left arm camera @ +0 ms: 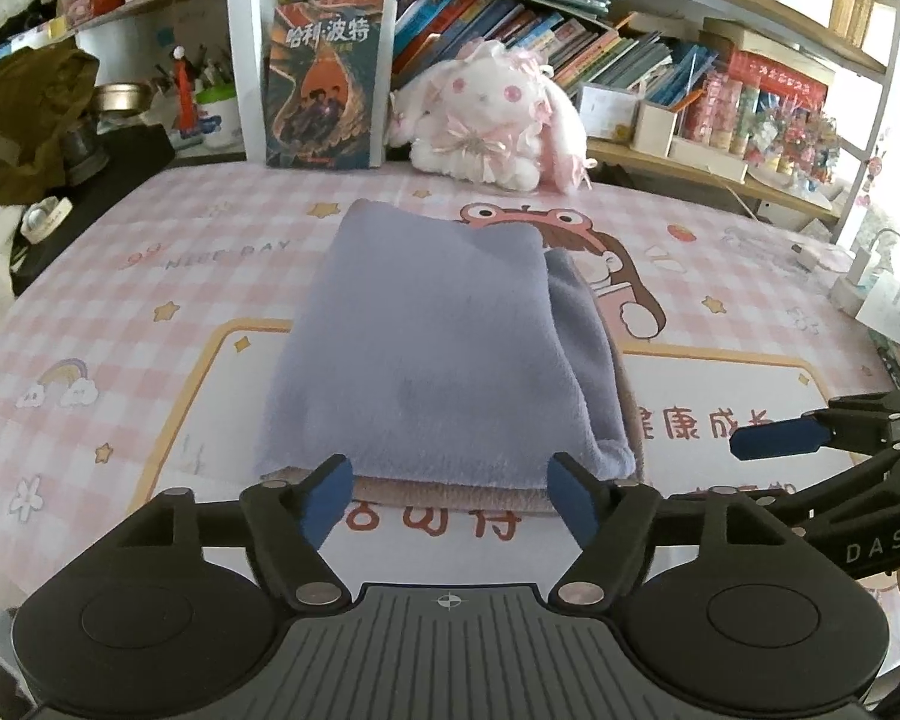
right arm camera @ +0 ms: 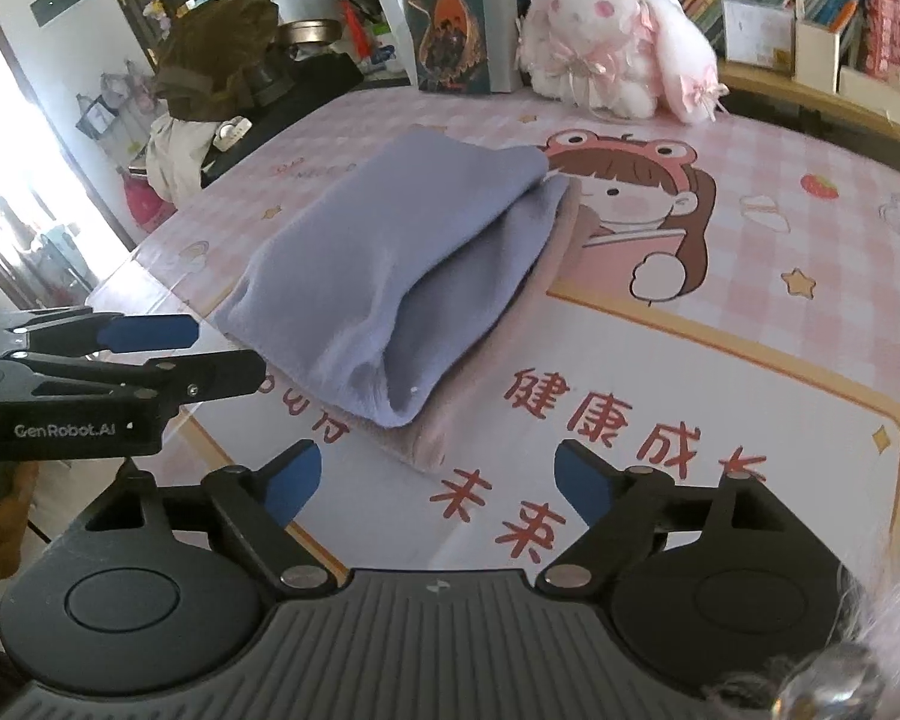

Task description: Fold clothes

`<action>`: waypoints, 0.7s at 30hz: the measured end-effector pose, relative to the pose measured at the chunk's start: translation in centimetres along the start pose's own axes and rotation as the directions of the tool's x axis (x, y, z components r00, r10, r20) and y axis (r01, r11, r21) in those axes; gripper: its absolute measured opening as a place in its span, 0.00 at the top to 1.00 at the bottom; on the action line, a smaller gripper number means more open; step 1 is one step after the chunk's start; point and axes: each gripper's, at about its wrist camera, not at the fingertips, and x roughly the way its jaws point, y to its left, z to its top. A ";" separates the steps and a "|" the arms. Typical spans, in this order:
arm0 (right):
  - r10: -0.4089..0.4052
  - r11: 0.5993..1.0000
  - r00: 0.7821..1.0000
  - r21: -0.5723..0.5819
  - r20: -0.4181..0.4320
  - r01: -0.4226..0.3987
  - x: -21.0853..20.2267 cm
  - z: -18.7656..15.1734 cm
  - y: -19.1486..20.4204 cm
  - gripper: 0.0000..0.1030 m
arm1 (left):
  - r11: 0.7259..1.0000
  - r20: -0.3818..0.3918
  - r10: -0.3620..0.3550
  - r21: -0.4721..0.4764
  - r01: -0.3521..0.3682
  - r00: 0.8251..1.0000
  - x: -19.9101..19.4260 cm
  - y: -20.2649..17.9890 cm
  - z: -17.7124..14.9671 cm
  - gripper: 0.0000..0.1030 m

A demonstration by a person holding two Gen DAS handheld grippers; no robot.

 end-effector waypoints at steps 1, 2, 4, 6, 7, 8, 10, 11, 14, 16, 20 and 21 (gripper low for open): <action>-0.001 1.000 1.000 0.005 -0.002 0.001 0.0 -0.1 -0.1 0.17 | 1.000 -0.003 0.002 0.001 -0.002 1.000 0.0 0.0 0.0 0.26; 0.000 1.000 1.000 0.010 -0.004 0.000 0.1 -0.1 -0.1 0.17 | 1.000 -0.006 0.005 0.003 -0.005 1.000 0.0 -0.1 0.0 0.25; 0.003 1.000 1.000 0.020 -0.008 -0.002 0.1 -0.2 -0.2 0.16 | 1.000 -0.012 0.010 0.006 -0.010 1.000 0.0 -0.1 -0.1 0.25; 0.004 1.000 1.000 0.025 -0.012 -0.003 0.1 -0.3 -0.2 0.16 | 1.000 -0.018 0.015 0.009 -0.015 1.000 0.0 -0.2 -0.1 0.24; 0.005 1.000 1.000 0.027 -0.013 -0.005 0.1 -0.4 -0.2 0.16 | 1.000 -0.021 0.018 0.010 -0.017 1.000 0.0 -0.2 -0.1 0.24; 0.007 1.000 1.000 0.029 -0.013 -0.006 0.1 -0.4 -0.2 0.16 | 1.000 -0.023 0.020 0.012 -0.020 1.000 0.0 -0.1 -0.1 0.24; 0.010 0.999 1.000 0.035 -0.013 -0.010 0.1 -0.5 -0.1 0.16 | 1.000 -0.029 0.026 0.016 -0.025 0.999 -0.1 -0.1 -0.2 0.23; 0.011 0.999 1.000 0.038 -0.014 -0.011 0.2 -0.5 -0.1 0.15 | 0.999 -0.031 0.028 0.018 -0.028 0.999 -0.1 -0.1 -0.2 0.22; 0.016 0.999 1.000 0.049 -0.014 -0.015 0.2 -0.7 -0.1 0.14 | 0.999 -0.037 0.032 0.018 -0.032 0.999 -0.1 -0.1 -0.1 0.19; 0.016 0.998 1.000 0.060 -0.010 -0.016 0.2 -0.7 -0.2 0.13 | 0.999 -0.044 0.034 0.019 -0.033 0.998 -0.1 -0.1 -0.1 0.19; 0.021 0.996 1.000 0.085 -0.008 -0.020 0.2 -0.8 -0.4 0.08 | 0.999 -0.056 0.036 0.031 -0.034 0.998 0.0 -0.3 0.0 0.19; 0.023 0.996 1.000 0.090 -0.009 -0.023 0.2 -0.9 -0.5 0.08 | 0.999 -0.059 0.036 0.032 -0.034 0.998 0.0 -0.3 0.0 0.19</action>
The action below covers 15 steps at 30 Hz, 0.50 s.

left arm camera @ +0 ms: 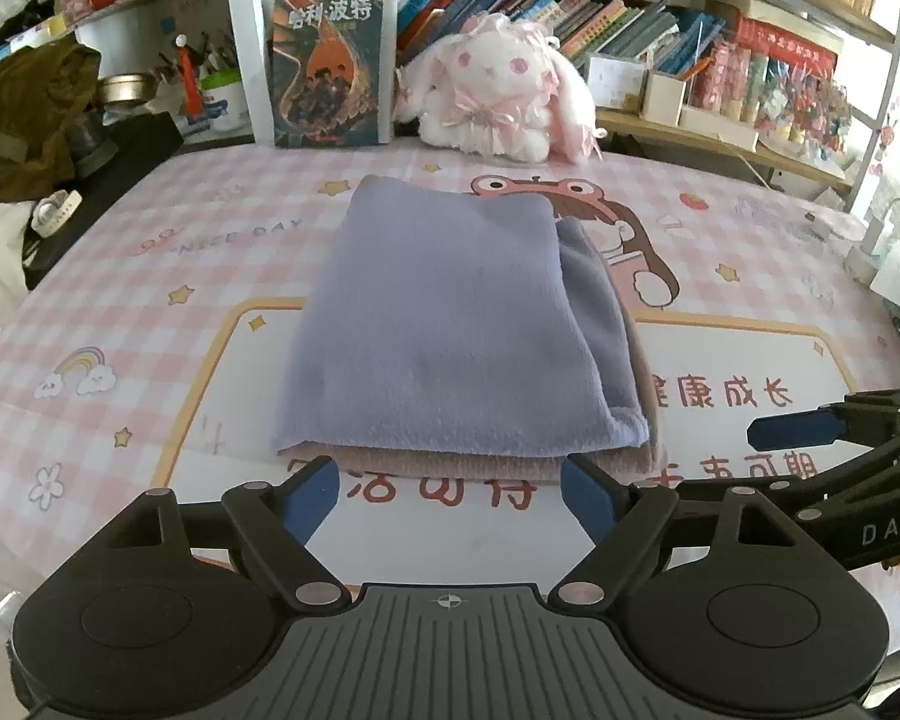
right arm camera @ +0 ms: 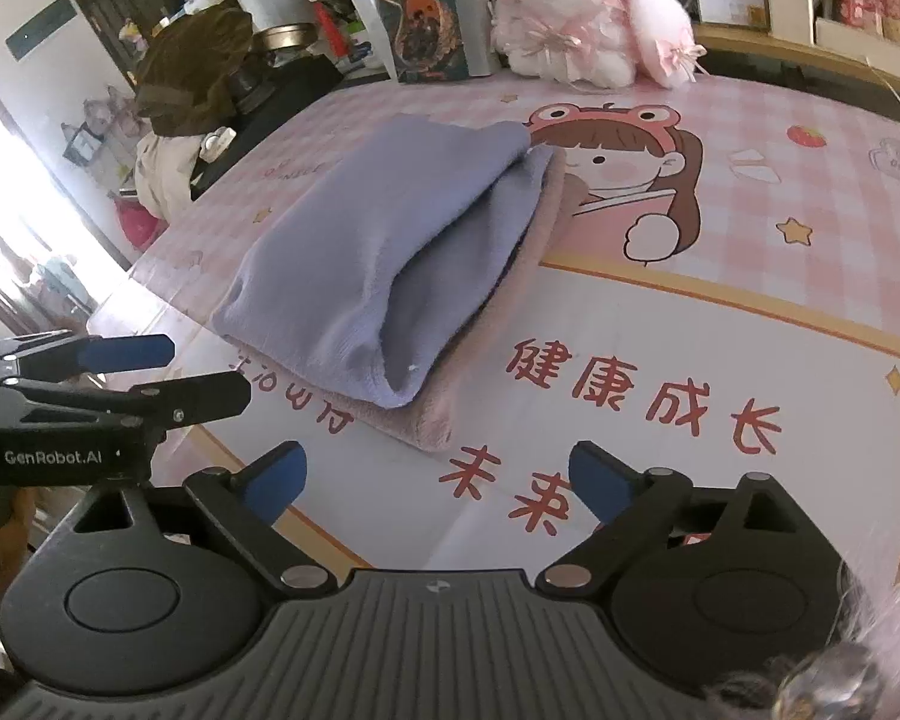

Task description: Fold clothes

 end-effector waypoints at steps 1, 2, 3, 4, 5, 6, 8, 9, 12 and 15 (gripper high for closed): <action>0.001 1.000 1.000 0.003 -0.002 -0.001 0.0 -0.1 0.0 0.08 | 1.000 -0.003 0.000 0.001 0.000 1.000 0.0 0.0 0.0 0.19; 0.002 1.000 1.000 0.005 -0.004 -0.002 0.0 -0.1 0.0 0.08 | 1.000 -0.006 0.001 0.002 -0.001 1.000 0.1 -0.1 0.0 0.19; 0.004 1.000 1.000 0.007 -0.005 -0.004 0.1 -0.2 0.0 0.08 | 1.000 -0.009 0.001 0.003 -0.001 1.000 0.1 -0.1 0.0 0.19; 0.006 1.000 1.000 0.008 -0.006 -0.005 0.1 -0.2 0.0 0.08 | 1.000 -0.012 0.001 0.004 -0.001 1.000 0.1 -0.1 -0.1 0.19; 0.007 1.000 1.000 0.009 -0.007 -0.007 0.1 -0.2 0.0 0.08 | 1.000 -0.015 0.001 0.005 -0.001 1.000 0.1 -0.2 -0.1 0.19; 0.008 1.000 1.000 0.011 -0.009 -0.008 0.1 -0.2 0.0 0.08 | 1.000 -0.018 0.001 0.005 -0.001 1.000 0.2 -0.2 -0.1 0.18; 0.011 1.000 1.000 0.013 -0.012 -0.010 0.2 -0.2 0.0 0.08 | 1.000 -0.022 0.003 0.005 -0.003 1.000 0.2 -0.2 0.0 0.18; 0.012 1.000 1.000 0.014 -0.014 -0.012 0.2 -0.2 0.0 0.08 | 1.000 -0.023 0.003 0.007 -0.003 1.000 0.2 -0.2 0.0 0.18; 0.017 1.000 1.000 0.016 -0.019 -0.016 0.4 -0.2 0.1 0.08 | 1.000 -0.026 0.003 0.009 -0.002 1.000 0.2 -0.2 0.0 0.18; 0.021 1.000 1.000 0.015 -0.021 -0.020 0.5 -0.2 0.2 0.08 | 1.000 -0.024 0.004 0.005 -0.004 1.000 0.2 -0.1 0.1 0.18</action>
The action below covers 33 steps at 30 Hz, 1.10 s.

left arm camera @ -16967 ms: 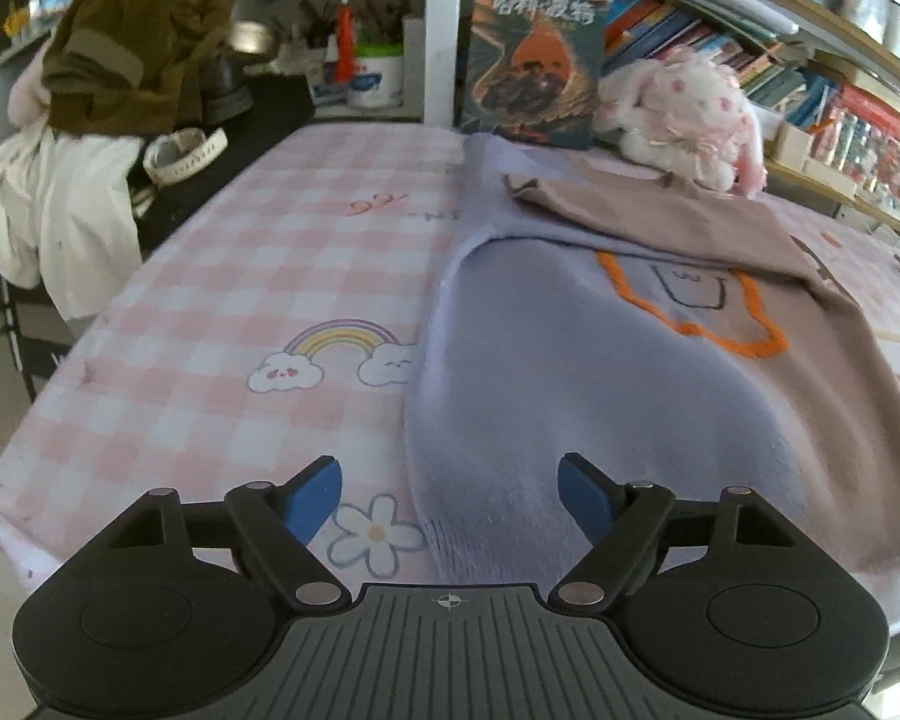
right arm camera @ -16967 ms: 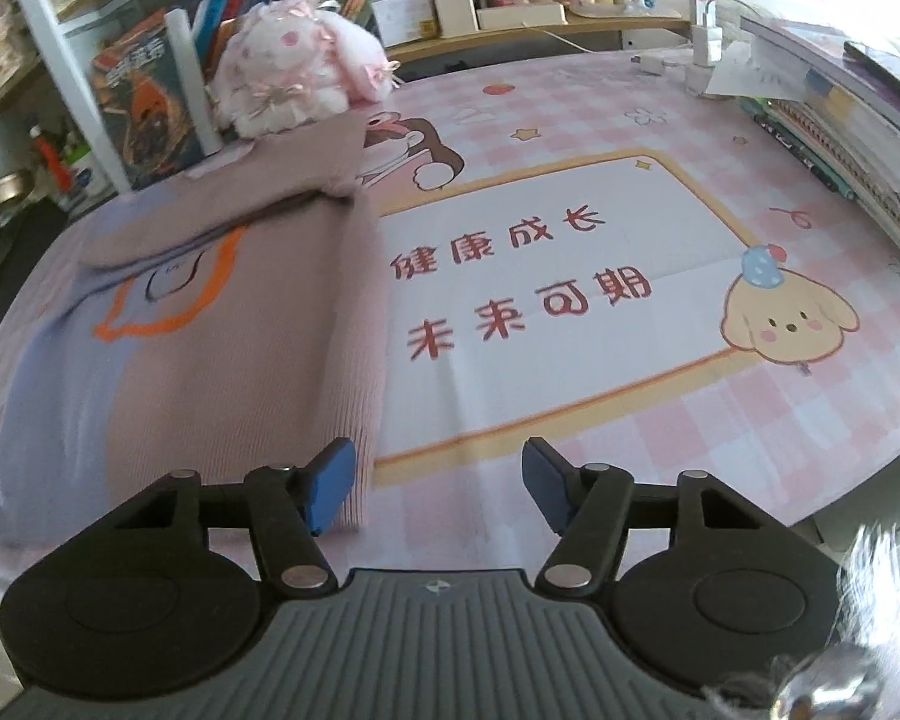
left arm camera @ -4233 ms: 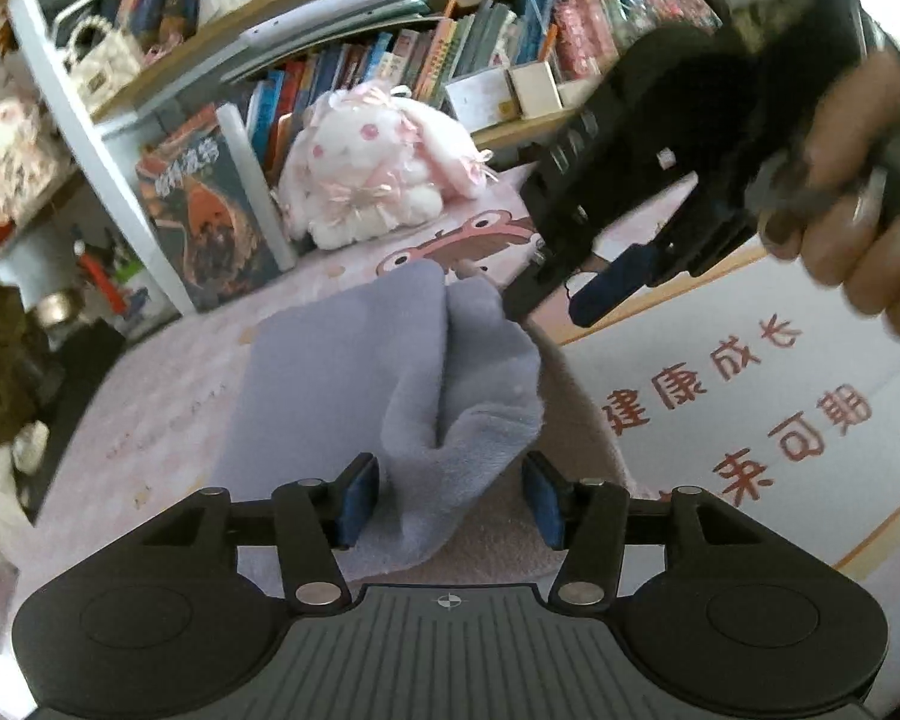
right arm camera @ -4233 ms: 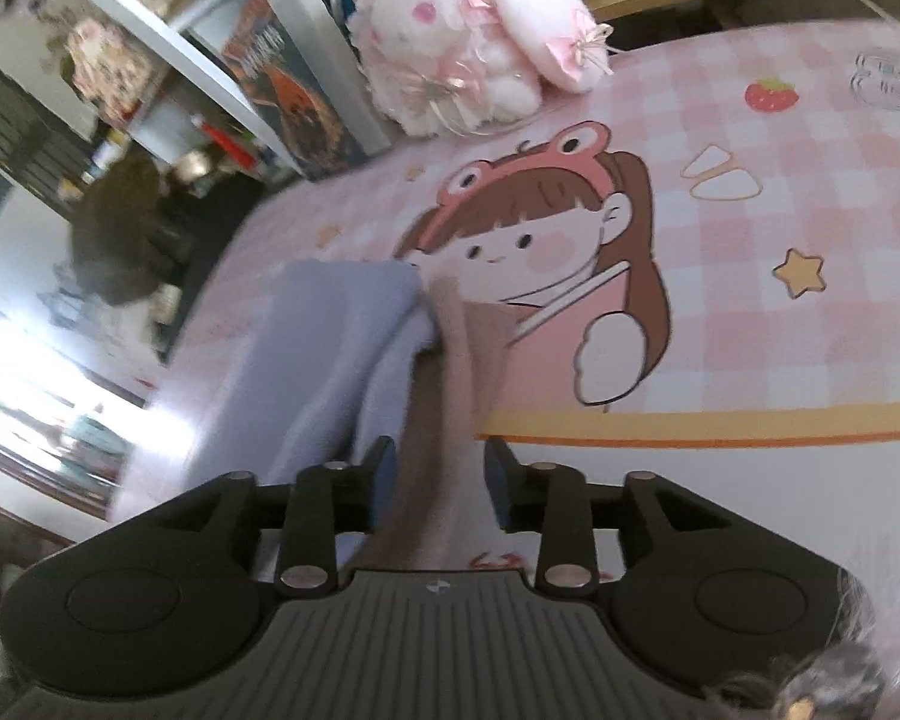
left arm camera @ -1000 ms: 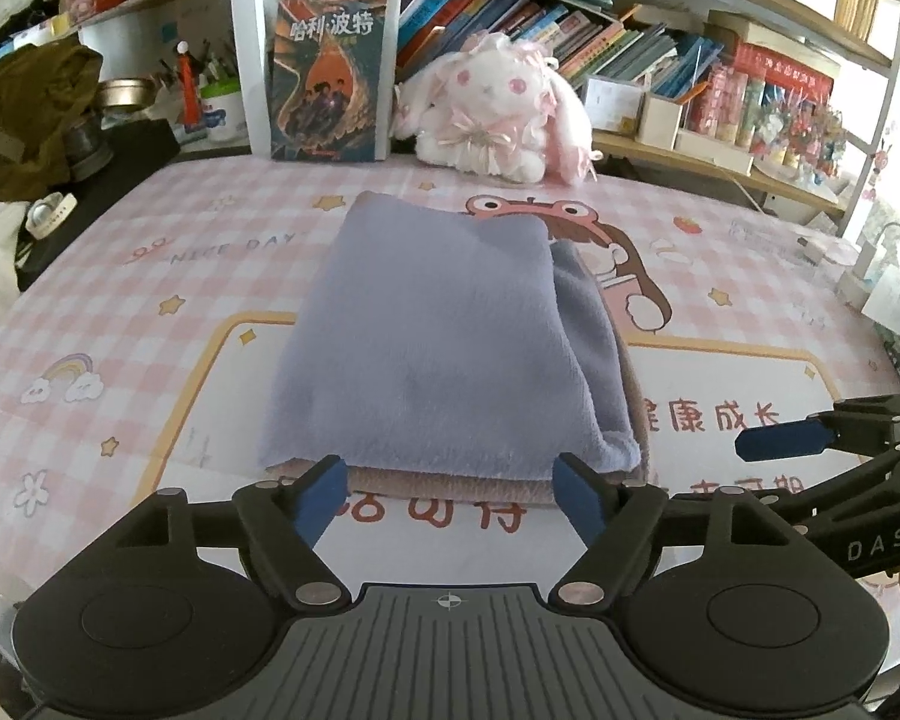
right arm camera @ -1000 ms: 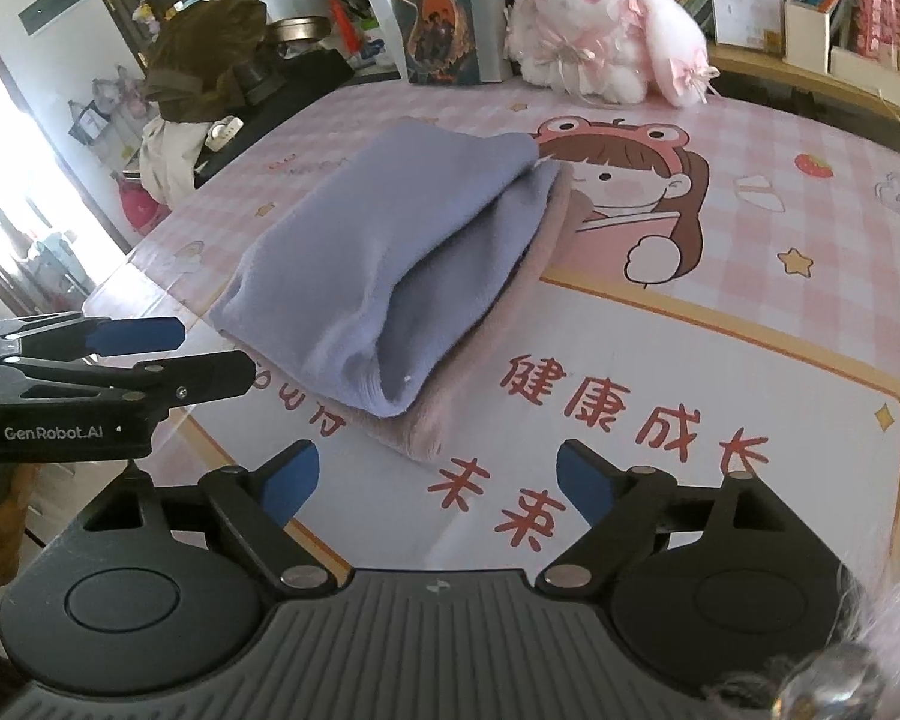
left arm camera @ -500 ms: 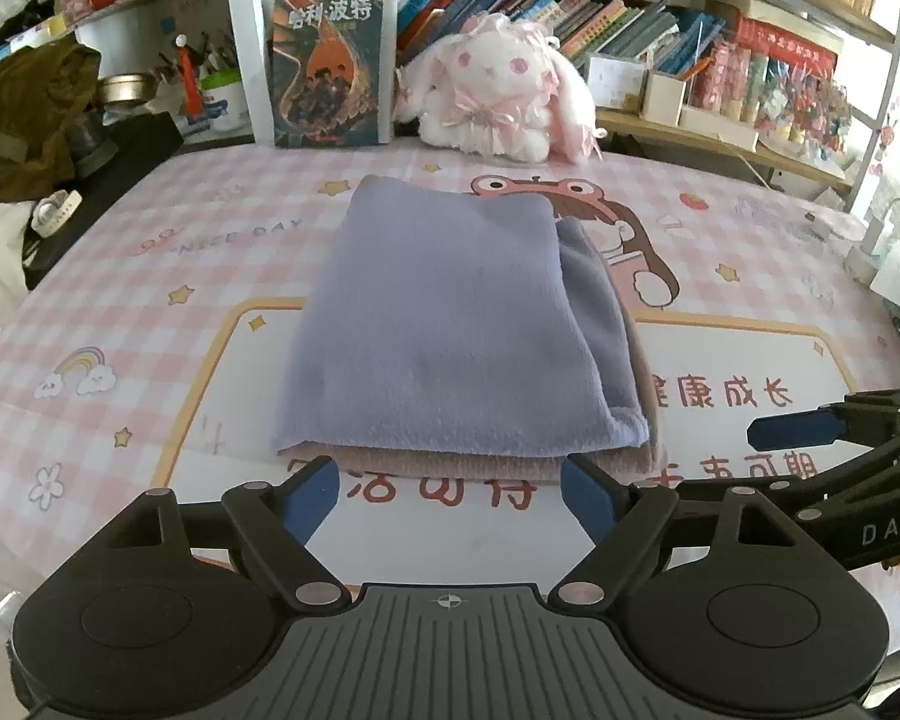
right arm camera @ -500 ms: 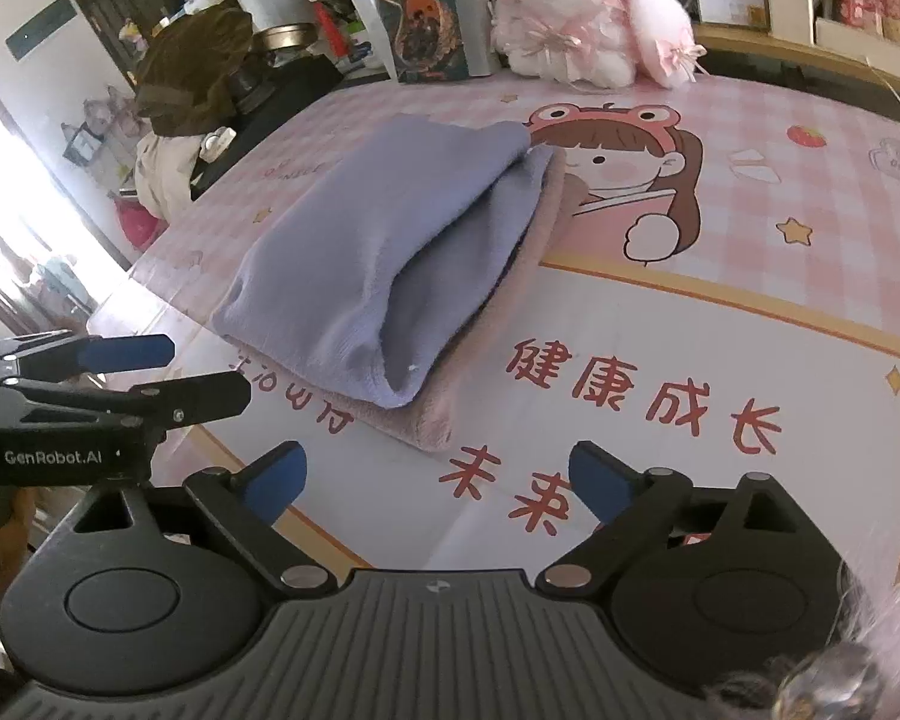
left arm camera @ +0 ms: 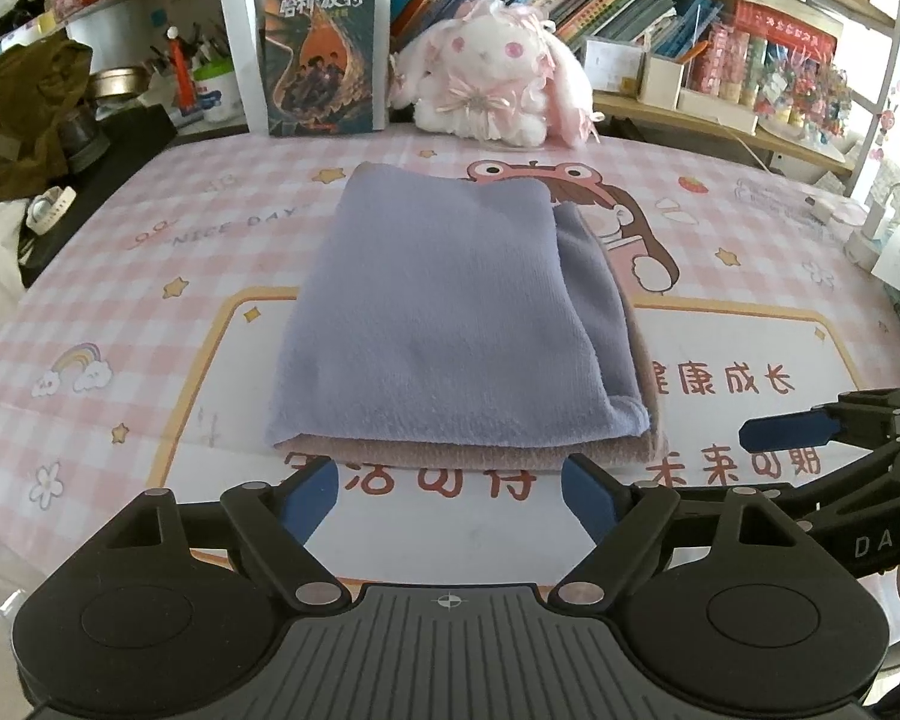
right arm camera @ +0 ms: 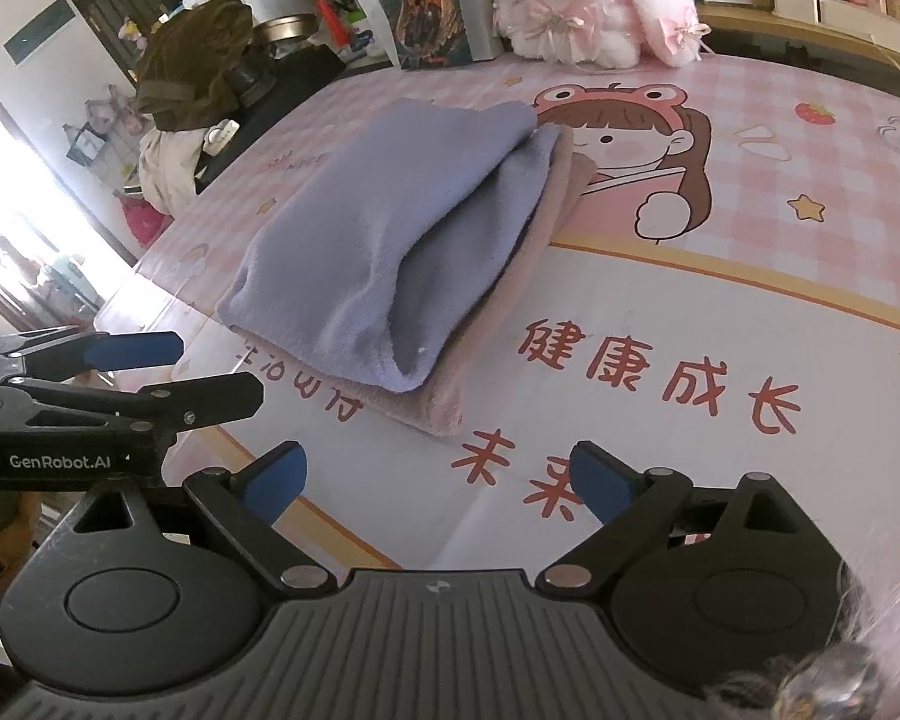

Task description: Fold clothes

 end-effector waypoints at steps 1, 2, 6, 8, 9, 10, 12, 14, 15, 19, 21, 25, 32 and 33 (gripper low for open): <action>-0.001 1.000 1.000 0.001 0.000 0.001 0.0 0.0 0.0 0.08 | 1.000 0.002 -0.001 -0.003 0.001 1.000 0.0 0.1 0.0 0.18; -0.003 1.000 1.000 0.002 0.000 0.003 0.1 0.1 0.0 0.08 | 1.000 0.005 -0.003 -0.005 0.003 1.000 0.0 0.2 0.1 0.18; -0.015 1.000 1.000 0.008 0.003 0.015 0.2 0.2 0.1 0.08 | 1.000 0.017 -0.015 -0.003 0.015 1.000 0.2 0.6 0.4 0.18; -0.027 1.000 1.000 0.013 0.008 0.027 0.2 0.3 0.1 0.08 | 1.000 0.025 -0.023 -0.003 0.024 0.999 0.3 0.9 0.5 0.18; -0.033 0.999 0.999 0.016 0.010 0.033 0.2 0.4 0.2 0.08 | 1.000 0.031 -0.030 -0.002 0.030 0.999 0.3 1.0 0.6 0.18; -0.040 0.999 0.999 0.018 0.013 0.039 0.2 0.5 0.2 0.08 | 0.999 0.037 -0.037 -0.002 0.037 0.999 0.4 1.2 0.7 0.18; -0.055 0.998 0.998 0.023 0.021 0.054 0.2 0.5 0.4 0.08 | 0.999 0.047 -0.051 0.000 0.051 0.998 0.5 1.6 0.9 0.18; -0.073 0.997 0.997 0.036 0.036 0.071 0.1 0.6 0.7 0.08 | 0.998 0.059 -0.067 0.007 0.067 0.996 0.5 2.2 1.0 0.18; -0.082 0.996 0.996 0.043 0.044 0.080 0.1 0.6 0.8 0.08 | 0.997 0.067 -0.077 0.011 0.077 0.995 0.5 2.6 1.1 0.18; -0.123 0.988 0.988 0.101 0.096 0.114 0.1 1.1 1.3 0.08 | 0.991 0.105 -0.131 0.026 0.129 0.986 0.6 4.5 1.8 0.18; -0.149 0.981 0.982 0.145 0.119 0.131 0.4 1.6 1.6 0.08 | 0.986 0.119 -0.167 0.037 0.163 0.979 0.8 5.9 2.4 0.18; -0.222 0.957 0.968 0.215 0.121 0.193 1.7 2.8 2.9 0.08 | 0.982 0.115 -0.188 0.035 0.185 0.975 2.3 9.0 3.7 0.18; -0.286 0.909 0.954 0.341 0.093 0.240 4.1 4.2 4.1 0.08 | 0.936 0.021 -0.350 -0.041 0.351 0.936 6.7 12.6 5.4 0.18; -0.290 0.899 0.953 0.367 0.090 0.239 4.4 4.5 3.8 0.08 | 0.925 0.010 -0.375 -0.060 0.375 0.927 7.4 12.9 5.8 0.18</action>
